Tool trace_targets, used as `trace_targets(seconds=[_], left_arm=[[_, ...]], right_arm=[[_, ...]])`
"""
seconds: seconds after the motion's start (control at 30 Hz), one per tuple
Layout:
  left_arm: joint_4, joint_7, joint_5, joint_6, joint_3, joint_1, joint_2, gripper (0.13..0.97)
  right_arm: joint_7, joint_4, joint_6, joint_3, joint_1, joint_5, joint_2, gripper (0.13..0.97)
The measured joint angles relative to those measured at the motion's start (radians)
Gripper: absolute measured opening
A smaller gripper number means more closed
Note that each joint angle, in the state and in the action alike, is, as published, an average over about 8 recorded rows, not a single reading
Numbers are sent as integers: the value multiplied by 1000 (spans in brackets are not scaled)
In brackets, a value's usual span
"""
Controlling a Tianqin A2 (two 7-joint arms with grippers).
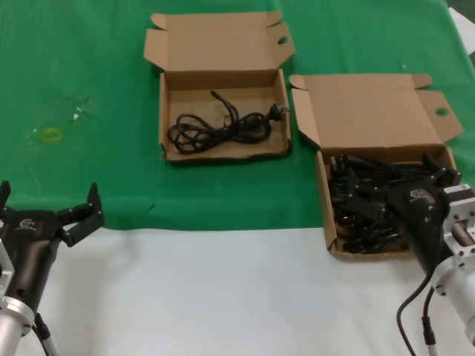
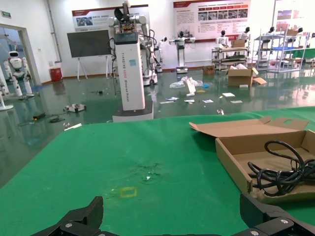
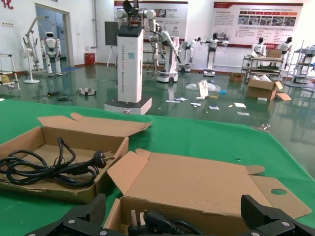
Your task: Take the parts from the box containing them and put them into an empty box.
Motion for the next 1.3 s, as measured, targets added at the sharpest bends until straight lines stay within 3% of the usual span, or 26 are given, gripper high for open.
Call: trace_targets(seconds=[1.3], left_arm=[[0,0,0,0,0,0,0,966]], right_arm=[[0,0,0,0,0,0,0,966]])
